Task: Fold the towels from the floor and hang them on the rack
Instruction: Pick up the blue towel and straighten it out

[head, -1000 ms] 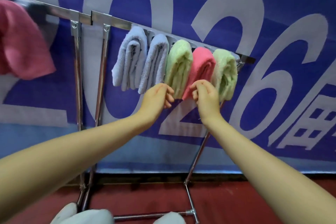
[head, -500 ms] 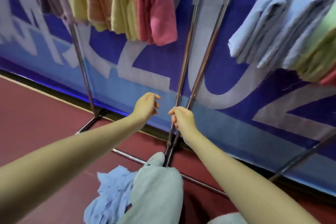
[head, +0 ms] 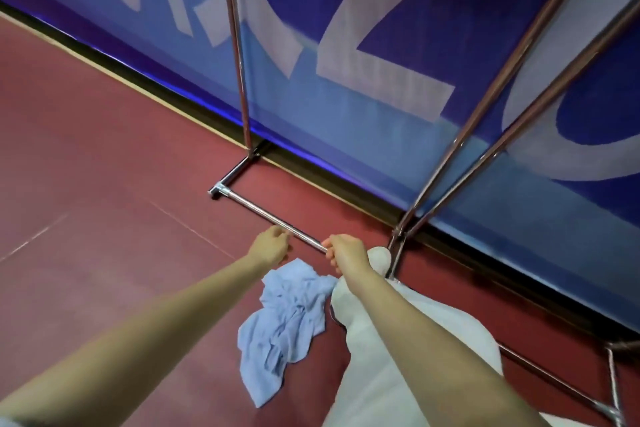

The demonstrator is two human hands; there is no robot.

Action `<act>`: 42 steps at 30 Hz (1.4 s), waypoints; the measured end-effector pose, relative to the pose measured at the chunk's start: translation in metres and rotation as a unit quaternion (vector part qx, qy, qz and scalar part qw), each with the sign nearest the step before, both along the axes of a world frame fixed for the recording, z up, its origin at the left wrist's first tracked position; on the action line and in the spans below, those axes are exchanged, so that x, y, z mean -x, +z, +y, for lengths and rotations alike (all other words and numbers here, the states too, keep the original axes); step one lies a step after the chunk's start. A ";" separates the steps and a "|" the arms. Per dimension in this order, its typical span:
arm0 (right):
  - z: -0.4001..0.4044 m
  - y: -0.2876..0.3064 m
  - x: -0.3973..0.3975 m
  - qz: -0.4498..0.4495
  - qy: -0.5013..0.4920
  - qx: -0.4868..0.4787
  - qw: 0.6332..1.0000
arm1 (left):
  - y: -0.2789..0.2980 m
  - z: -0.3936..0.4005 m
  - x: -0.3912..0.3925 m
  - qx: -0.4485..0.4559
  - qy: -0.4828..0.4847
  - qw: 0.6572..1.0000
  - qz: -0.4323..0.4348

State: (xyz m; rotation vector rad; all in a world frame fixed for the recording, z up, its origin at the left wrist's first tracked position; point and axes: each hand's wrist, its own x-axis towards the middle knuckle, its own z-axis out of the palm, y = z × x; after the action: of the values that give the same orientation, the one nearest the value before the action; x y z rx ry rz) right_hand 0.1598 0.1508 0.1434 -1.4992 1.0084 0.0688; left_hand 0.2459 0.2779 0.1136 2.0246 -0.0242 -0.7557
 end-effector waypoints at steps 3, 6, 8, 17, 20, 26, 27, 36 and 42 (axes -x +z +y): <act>0.015 -0.049 -0.008 0.047 0.014 -0.011 0.999 | -0.048 0.028 -0.007 -0.037 0.014 0.999 0.033; 0.026 -0.099 -0.014 0.092 0.029 -0.036 0.995 | -0.094 0.049 -0.011 -0.068 0.036 0.995 0.063; 0.034 -0.133 -0.016 0.125 0.044 -0.046 0.990 | -0.122 0.057 -0.012 -0.093 0.031 0.993 0.068; 0.019 -0.240 -0.042 0.187 0.218 0.098 0.953 | -0.226 0.036 -0.050 -0.207 -0.104 0.973 0.007; 0.005 -0.267 -0.055 0.199 0.268 0.148 0.931 | -0.256 0.018 -0.061 -0.218 -0.138 0.966 -0.017; -0.007 -0.311 -0.061 0.216 0.361 0.144 0.896 | -0.313 0.007 -0.064 -0.231 -0.248 0.939 -0.055; -0.007 -0.314 -0.063 0.221 0.364 0.141 0.894 | -0.320 0.008 -0.064 -0.242 -0.255 0.934 -0.063; -0.015 -0.320 -0.063 0.265 0.365 0.088 0.888 | -0.319 0.015 -0.062 -0.325 -0.309 0.890 -0.079; -0.014 -0.285 -0.065 0.172 0.357 0.185 0.899 | -0.276 0.019 -0.057 -0.193 -0.202 0.959 -0.052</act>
State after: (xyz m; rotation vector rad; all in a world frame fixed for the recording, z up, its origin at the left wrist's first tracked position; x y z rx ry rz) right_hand 0.2248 0.1372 -0.1418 -2.2077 0.7081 0.7228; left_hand 0.3033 0.2972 -0.1621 2.4697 -0.3884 -0.9616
